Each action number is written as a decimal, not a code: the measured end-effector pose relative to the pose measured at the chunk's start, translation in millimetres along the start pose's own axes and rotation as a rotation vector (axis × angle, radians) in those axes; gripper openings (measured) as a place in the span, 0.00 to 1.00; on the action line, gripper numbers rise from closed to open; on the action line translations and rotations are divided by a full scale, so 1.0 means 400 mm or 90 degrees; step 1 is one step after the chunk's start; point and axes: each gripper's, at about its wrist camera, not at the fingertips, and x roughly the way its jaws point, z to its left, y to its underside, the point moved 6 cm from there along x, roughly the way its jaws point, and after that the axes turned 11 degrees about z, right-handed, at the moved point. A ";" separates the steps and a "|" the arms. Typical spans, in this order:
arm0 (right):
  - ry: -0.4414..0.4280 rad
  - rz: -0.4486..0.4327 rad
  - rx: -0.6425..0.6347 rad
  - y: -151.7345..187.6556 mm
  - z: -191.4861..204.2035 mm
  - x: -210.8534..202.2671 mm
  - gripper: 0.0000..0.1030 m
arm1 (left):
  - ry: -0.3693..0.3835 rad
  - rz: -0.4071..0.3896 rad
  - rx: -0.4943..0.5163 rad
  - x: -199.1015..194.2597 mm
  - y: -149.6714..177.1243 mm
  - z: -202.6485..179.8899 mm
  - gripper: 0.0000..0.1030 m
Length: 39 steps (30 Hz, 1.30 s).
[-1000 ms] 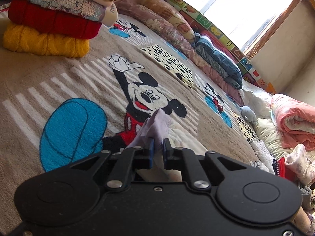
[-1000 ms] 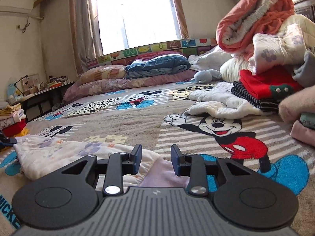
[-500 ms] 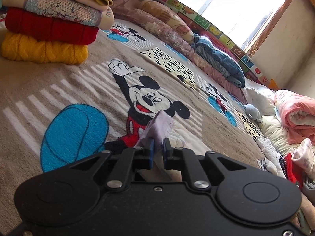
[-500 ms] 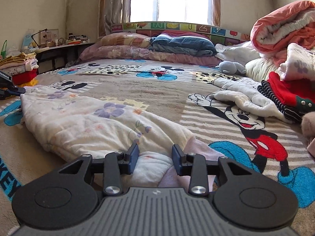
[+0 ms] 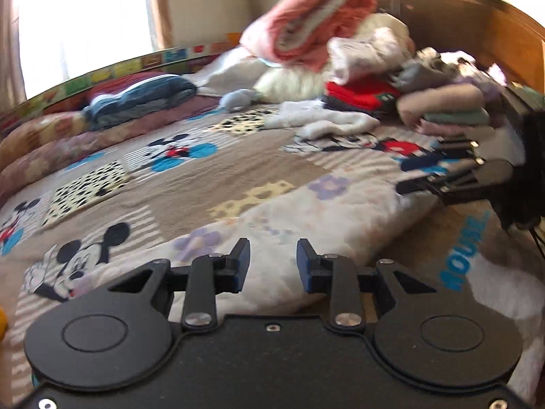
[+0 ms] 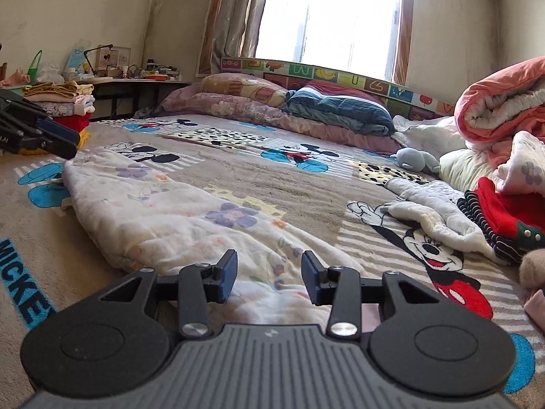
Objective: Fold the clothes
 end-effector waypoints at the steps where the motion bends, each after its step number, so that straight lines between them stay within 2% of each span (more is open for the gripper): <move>1: -0.006 0.004 -0.005 0.001 0.008 0.002 0.41 | -0.006 0.019 0.033 0.025 0.008 -0.026 0.28; 3: -0.013 0.003 -0.012 0.001 0.017 0.001 0.41 | -0.020 0.056 0.096 0.074 0.025 -0.075 0.28; 6: -0.017 0.003 -0.013 0.001 0.020 0.001 0.42 | -0.068 0.078 0.121 0.118 0.034 -0.087 0.24; 12: -0.022 0.008 -0.003 0.008 0.015 0.010 0.43 | -0.127 0.047 0.111 0.124 0.003 -0.086 0.21; 16: -0.018 0.015 0.004 0.013 0.011 0.016 0.47 | -0.124 0.092 0.136 0.152 0.028 -0.093 0.21; 19: -0.007 0.034 0.016 0.020 -0.001 0.026 0.52 | -0.120 0.088 0.126 0.141 0.027 -0.088 0.23; 21: -0.011 0.037 0.028 0.023 -0.007 0.029 0.52 | -0.085 0.086 0.113 0.123 0.025 -0.083 0.23; 24: -0.015 0.035 0.034 0.024 -0.009 0.027 0.52 | -0.050 0.053 0.038 0.070 0.012 -0.027 0.23; 25: -0.020 0.034 0.043 0.025 -0.014 0.027 0.53 | -0.052 0.039 -0.007 0.055 0.009 0.008 0.23; 29: -0.034 0.030 0.071 0.025 -0.027 0.031 0.53 | -0.094 0.006 -0.189 0.043 0.017 0.138 0.23; 31: -0.033 0.034 0.071 0.026 -0.027 0.039 0.53 | -0.118 0.026 -0.260 0.072 0.039 0.180 0.23; 32: -0.034 0.037 0.073 0.027 -0.028 0.044 0.54 | -0.121 0.059 -0.282 0.094 0.054 0.191 0.23; 36: -0.058 0.047 0.111 0.033 -0.048 0.057 0.56 | -0.110 0.107 -0.306 0.124 0.077 0.194 0.24; 39: -0.069 0.041 0.126 0.034 -0.057 0.054 0.56 | -0.126 0.065 -0.344 0.081 0.073 0.218 0.28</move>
